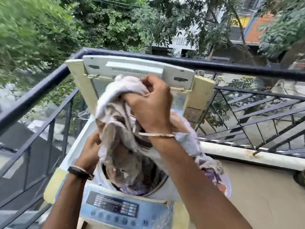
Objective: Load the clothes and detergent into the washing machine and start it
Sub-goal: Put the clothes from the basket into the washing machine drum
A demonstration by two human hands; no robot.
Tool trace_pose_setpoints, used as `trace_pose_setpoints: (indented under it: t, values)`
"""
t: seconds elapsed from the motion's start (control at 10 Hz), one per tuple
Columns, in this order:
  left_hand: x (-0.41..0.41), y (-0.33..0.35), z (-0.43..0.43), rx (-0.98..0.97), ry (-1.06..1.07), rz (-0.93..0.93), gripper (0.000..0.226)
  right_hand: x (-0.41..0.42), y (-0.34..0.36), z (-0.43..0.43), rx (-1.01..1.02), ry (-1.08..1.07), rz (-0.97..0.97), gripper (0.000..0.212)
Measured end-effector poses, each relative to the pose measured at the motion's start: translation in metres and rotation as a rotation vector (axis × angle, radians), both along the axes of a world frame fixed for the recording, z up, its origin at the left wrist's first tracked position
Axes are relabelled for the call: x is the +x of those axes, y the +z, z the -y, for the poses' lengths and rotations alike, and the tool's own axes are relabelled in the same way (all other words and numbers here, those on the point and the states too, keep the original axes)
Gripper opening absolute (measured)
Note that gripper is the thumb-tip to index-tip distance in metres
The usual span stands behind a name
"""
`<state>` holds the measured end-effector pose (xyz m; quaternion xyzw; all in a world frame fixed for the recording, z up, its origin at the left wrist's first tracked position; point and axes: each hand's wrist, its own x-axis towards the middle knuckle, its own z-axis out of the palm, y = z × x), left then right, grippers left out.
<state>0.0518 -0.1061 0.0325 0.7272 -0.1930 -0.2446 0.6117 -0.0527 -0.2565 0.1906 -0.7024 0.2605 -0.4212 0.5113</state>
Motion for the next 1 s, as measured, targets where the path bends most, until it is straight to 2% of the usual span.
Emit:
trace_pose_setpoints:
  t: [0.1,0.2,0.3,0.4,0.5,0.6,0.7,0.8,0.9,1.0]
  values:
    - [0.05,-0.057,-0.053,-0.089,0.087,-0.201,0.032,0.036,0.006,-0.034,0.134,0.131,0.111,0.021]
    - [0.119,-0.135,-0.078,-0.184,0.009,-0.243,0.056,0.057,0.0,-0.049,0.207,0.199,0.234,0.019]
    - [0.068,-0.013,-0.047,-0.33,-0.275,0.056,0.039,0.063,-0.029,-0.038,0.228,0.167,0.26,0.011]
    - [0.061,0.003,-0.029,-0.139,-0.287,0.064,0.021,0.053,-0.083,-0.014,0.171,-0.001,0.089,0.011]
    - [0.063,-0.043,-0.047,0.157,-0.303,-0.042,0.062,0.032,-0.142,0.002,0.214,-0.201,-0.116,0.016]
    - [0.059,-0.066,-0.03,0.331,-0.333,-0.063,0.05,0.008,-0.191,0.0,0.302,-0.375,-0.304,0.018]
    - [0.039,-0.086,-0.017,0.418,-0.436,-0.133,0.057,-0.002,-0.25,-0.014,0.306,-0.438,-0.631,0.039]
    - [0.031,-0.1,-0.008,0.421,-0.451,-0.165,0.051,0.0,-0.298,-0.016,0.349,-0.049,-1.125,0.054]
    - [0.031,-0.109,-0.006,0.43,-0.401,-0.16,0.056,0.006,-0.302,-0.017,0.285,0.448,-1.442,0.035]
    - [0.027,-0.107,-0.007,0.421,-0.323,-0.112,0.048,0.003,-0.293,-0.013,0.264,0.386,-1.312,0.017]
